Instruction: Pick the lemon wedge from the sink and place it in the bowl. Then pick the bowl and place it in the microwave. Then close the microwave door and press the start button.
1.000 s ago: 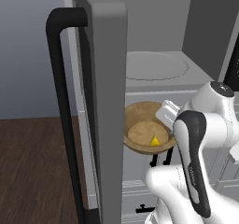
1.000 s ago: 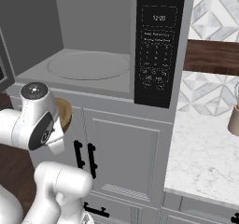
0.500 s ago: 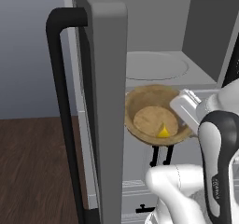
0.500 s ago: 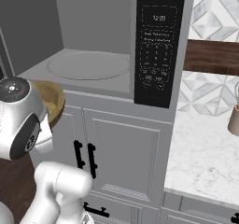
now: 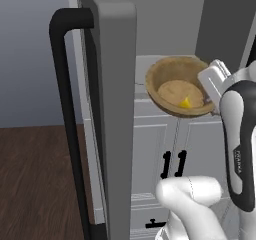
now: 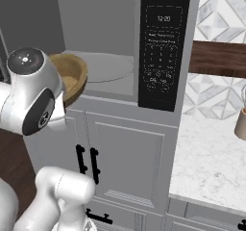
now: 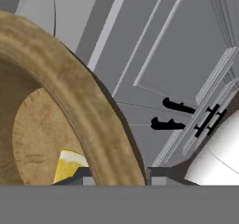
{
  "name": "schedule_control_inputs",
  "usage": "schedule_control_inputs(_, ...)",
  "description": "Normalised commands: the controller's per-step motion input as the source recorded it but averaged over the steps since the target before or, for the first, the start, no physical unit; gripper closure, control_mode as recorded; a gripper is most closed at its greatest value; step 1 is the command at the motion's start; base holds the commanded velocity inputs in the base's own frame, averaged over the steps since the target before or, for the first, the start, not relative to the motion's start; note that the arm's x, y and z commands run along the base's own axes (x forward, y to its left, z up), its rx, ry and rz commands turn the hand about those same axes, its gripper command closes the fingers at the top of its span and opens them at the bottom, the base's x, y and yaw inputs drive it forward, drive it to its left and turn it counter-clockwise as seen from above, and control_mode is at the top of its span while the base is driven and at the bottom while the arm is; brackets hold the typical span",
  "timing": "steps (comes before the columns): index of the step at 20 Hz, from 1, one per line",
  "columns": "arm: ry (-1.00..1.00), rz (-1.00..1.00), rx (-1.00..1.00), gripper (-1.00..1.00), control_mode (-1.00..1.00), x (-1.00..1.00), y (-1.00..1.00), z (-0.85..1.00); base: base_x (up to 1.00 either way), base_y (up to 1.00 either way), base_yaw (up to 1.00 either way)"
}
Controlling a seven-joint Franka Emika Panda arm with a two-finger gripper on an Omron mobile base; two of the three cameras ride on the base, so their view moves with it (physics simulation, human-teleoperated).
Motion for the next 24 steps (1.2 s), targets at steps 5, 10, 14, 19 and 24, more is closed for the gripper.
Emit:
schedule_control_inputs(5, 0.0, -0.04, 0.1, 1.0, -1.0, 0.73, -0.05, 0.25, 0.0, 0.0, 0.0)
schedule_control_inputs(10, 0.04, -0.06, 0.0, 1.0, -1.0, 0.87, 0.01, 0.02, 0.0, 0.0, 0.0)
schedule_control_inputs(14, 0.0, -0.04, 0.01, 1.0, -1.0, 0.91, 0.0, 0.0, 0.0, 0.0, 0.0)
schedule_control_inputs(19, 0.0, 0.0, 0.01, 1.0, -1.0, 0.72, 0.0, 0.0, 0.0, 0.0, 0.0)
schedule_control_inputs(24, 0.0, 0.0, 0.0, 1.0, -1.0, 0.52, 0.0, -0.07, 0.0, 0.0, 0.0)
